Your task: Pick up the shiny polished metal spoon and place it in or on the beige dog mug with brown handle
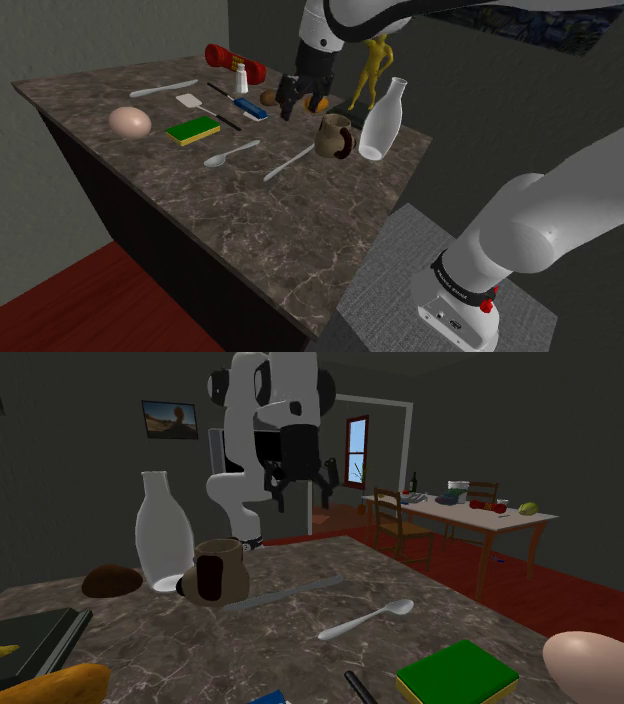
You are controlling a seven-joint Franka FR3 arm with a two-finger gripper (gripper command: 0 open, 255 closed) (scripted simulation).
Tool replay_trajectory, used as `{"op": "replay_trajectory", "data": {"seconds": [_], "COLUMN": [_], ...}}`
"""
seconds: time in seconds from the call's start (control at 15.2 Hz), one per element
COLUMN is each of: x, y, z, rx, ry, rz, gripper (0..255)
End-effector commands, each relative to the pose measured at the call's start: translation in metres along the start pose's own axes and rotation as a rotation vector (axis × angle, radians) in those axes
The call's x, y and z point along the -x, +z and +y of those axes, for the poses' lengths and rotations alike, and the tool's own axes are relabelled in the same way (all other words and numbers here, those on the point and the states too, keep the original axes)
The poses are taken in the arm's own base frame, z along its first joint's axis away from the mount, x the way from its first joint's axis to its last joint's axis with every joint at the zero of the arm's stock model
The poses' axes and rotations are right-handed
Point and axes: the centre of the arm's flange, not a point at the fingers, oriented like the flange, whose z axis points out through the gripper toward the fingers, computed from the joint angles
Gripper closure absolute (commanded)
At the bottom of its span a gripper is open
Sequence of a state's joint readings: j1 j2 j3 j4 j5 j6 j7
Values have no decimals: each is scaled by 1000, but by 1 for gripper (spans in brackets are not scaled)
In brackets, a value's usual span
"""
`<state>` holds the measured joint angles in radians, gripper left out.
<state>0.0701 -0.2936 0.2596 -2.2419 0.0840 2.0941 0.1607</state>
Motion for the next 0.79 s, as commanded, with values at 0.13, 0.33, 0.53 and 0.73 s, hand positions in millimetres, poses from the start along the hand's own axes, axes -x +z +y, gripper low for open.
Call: {"op": "replay_trajectory", "data": {"seconds": [0.13, 0.33, 0.53, 0.73], "x": [-30, -51, -72, -92], "y": [31, 54, 78, 101], "z": [-30, -55, -81, -106], "rx": [9, 16, 23, 30], "ry": [-26, -45, -64, -84], "rz": [6, 9, 12, 15], "gripper": [0, 0, 0, 0]}}
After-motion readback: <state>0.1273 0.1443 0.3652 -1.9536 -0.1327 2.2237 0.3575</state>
